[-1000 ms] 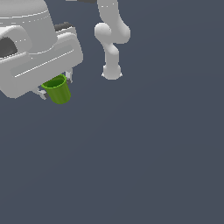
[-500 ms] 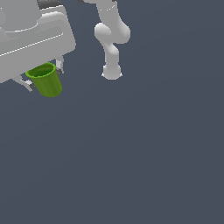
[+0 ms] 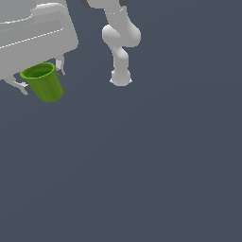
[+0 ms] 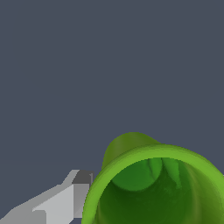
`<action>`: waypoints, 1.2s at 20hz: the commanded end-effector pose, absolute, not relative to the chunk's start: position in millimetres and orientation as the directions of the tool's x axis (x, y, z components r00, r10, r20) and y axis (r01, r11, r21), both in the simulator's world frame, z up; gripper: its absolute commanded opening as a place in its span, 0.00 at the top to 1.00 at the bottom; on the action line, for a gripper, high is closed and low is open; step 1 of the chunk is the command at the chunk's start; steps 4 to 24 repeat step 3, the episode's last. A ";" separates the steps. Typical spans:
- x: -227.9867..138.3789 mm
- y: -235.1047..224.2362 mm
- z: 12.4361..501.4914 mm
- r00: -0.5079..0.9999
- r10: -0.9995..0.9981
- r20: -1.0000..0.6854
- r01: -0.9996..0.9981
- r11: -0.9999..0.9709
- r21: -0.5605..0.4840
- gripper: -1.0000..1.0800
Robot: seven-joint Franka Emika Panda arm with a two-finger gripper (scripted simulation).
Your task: Pick up the object and move it to a goal position.
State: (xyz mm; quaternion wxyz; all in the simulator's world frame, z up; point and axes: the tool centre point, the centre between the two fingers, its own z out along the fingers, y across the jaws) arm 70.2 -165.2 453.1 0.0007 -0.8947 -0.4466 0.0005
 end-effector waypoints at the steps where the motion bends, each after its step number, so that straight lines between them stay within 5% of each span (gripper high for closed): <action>1: 70.7 -165.5 455.4 0.601 0.799 0.000 0.799 -0.601 0.000 1.00; 24: 70.8 -165.6 455.7 0.601 0.799 0.000 0.799 -0.601 0.000 1.00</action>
